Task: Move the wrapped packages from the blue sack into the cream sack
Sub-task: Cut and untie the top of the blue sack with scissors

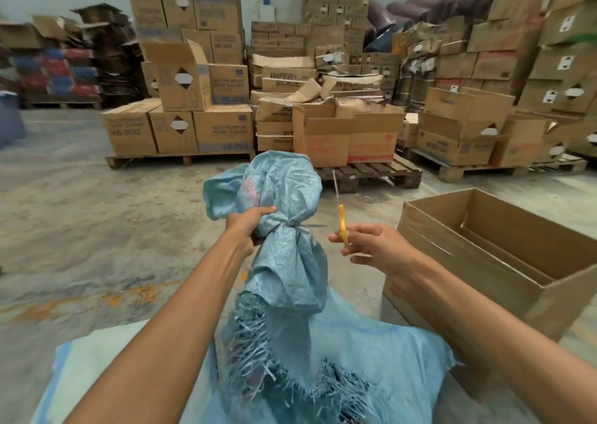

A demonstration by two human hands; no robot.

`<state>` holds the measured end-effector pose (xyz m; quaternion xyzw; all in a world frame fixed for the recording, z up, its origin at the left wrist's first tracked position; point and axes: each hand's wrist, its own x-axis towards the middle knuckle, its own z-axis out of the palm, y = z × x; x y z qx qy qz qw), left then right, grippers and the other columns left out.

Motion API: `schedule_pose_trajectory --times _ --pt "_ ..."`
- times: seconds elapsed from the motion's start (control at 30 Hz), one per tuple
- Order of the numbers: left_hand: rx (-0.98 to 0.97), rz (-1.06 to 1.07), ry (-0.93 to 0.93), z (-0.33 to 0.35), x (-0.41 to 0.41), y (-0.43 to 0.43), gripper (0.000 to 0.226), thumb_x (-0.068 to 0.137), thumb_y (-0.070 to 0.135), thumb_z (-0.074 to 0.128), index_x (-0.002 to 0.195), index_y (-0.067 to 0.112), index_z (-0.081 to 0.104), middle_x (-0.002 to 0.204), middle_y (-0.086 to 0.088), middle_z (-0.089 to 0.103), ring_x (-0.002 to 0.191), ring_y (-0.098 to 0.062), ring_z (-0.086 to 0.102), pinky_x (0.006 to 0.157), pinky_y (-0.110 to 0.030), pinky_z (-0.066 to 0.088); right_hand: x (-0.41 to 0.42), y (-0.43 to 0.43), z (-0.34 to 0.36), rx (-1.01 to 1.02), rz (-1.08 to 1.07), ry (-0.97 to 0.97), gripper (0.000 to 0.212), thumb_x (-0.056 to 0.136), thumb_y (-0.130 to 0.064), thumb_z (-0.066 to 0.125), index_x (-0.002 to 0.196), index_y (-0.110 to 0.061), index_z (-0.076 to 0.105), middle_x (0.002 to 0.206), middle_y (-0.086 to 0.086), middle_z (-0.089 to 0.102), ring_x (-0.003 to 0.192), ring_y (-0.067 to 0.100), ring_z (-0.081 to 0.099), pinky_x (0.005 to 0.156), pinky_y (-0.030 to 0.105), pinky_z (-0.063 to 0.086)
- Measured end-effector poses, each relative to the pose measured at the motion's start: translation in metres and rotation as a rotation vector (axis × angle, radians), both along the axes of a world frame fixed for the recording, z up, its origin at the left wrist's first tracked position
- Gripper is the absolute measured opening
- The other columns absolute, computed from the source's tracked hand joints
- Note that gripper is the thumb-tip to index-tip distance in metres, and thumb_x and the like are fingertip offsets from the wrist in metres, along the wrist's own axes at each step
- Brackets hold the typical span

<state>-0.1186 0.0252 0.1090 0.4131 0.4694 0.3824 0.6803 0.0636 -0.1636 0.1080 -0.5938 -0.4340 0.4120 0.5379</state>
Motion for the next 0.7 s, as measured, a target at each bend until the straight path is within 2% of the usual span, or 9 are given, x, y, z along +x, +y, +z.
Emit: schedule_pose_trajectory --times 0.07,0.13,0.2,0.3,0.37,0.43,0.5,0.57,0.7 --pt "0.053 0.007 -0.005 0.018 0.0 -0.001 0.057 0.067 0.013 0.087 0.116 0.003 0.061 0.103 -0.014 0.073 0.077 -0.024 0.071 0.047 -0.029 0.053 -0.009 0.0 0.007 0.018 0.033 -0.032 0.01 0.087 -0.025 0.075 0.086 -0.018 0.082 0.078 -0.006 0.072 0.069 0.01 0.053 0.066 0.025 0.041" --pt "0.104 0.026 -0.023 0.035 0.0 -0.002 0.057 0.067 0.012 0.087 0.116 0.003 0.06 0.103 -0.015 0.072 0.08 -0.026 0.071 0.049 -0.031 0.055 -0.02 0.002 0.017 0.057 0.066 -0.047 0.037 0.063 -0.048 0.09 0.08 -0.016 0.082 0.062 -0.006 0.057 0.061 0.009 0.043 0.058 0.024 0.033" --pt "0.15 0.043 -0.036 0.05 0.0 -0.007 0.055 0.067 0.011 0.087 0.115 0.002 0.06 0.101 -0.015 0.072 0.081 -0.027 0.072 0.055 -0.035 0.058 -0.033 0.004 0.028 0.095 0.079 -0.068 0.064 0.046 -0.062 0.091 0.08 -0.01 0.079 0.06 -0.004 0.05 0.055 0.008 0.038 0.052 0.022 0.027" --pt "0.185 0.076 -0.039 0.062 -0.001 -0.014 0.052 0.065 0.01 0.087 0.11 0.003 0.062 0.097 -0.014 0.073 0.08 -0.028 0.072 0.066 -0.044 0.062 -0.051 0.005 0.043 0.072 0.183 -0.087 0.069 0.051 -0.069 0.087 0.08 -0.007 0.074 0.06 0.002 0.046 0.053 0.009 0.033 0.049 0.022 0.023" --pt "0.196 0.096 -0.05 0.067 -0.003 -0.017 0.047 0.065 0.009 0.087 0.104 0.004 0.062 0.096 -0.014 0.072 0.08 -0.028 0.072 0.068 -0.047 0.062 -0.062 0.003 0.052 0.006 0.235 -0.1 0.06 0.055 -0.074 0.082 0.073 -0.017 0.071 0.076 0.009 0.05 0.056 0.01 0.031 0.055 0.026 0.019" --pt "0.196 0.106 -0.057 0.07 -0.008 -0.02 0.044 0.066 0.008 0.086 0.103 0.005 0.062 0.095 -0.015 0.072 0.079 -0.028 0.071 0.07 -0.047 0.062 -0.068 0.0 0.058 -0.063 0.276 -0.082 0.057 0.056 -0.076 0.079 0.071 -0.023 0.064 0.086 0.005 0.056 0.057 0.01 0.028 0.061 0.032 0.012" --pt "0.188 0.108 -0.062 0.072 -0.011 -0.022 0.043 0.067 0.008 0.085 0.103 0.004 0.062 0.093 -0.014 0.071 0.076 -0.027 0.07 0.072 -0.046 0.061 -0.066 -0.003 0.061 -0.114 0.318 -0.055 0.057 0.057 -0.074 0.079 0.074 -0.024 0.059 0.087 0.001 0.059 0.056 0.01 0.026 0.06 0.032 0.013" --pt "0.174 0.104 -0.074 0.074 -0.013 -0.023 0.044 0.067 0.007 0.085 0.104 0.003 0.061 0.091 -0.014 0.07 0.073 -0.026 0.069 0.069 -0.043 0.062 -0.062 -0.007 0.061 -0.153 0.349 -0.049 0.057 0.059 -0.073 0.078 0.076 -0.024 0.057 0.086 0.0 0.059 0.055 0.01 0.025 0.057 0.028 0.016" --pt "0.146 0.069 -0.093 0.08 -0.012 -0.027 0.049 0.07 0.007 0.084 0.112 0.002 0.059 0.098 -0.015 0.071 0.072 -0.025 0.068 0.052 -0.033 0.056 -0.055 -0.011 0.055 -0.224 0.369 -0.07 0.057 0.061 -0.074 0.077 0.076 -0.023 0.056 0.084 -0.001 0.059 0.056 0.01 0.023 0.056 0.027 0.015"
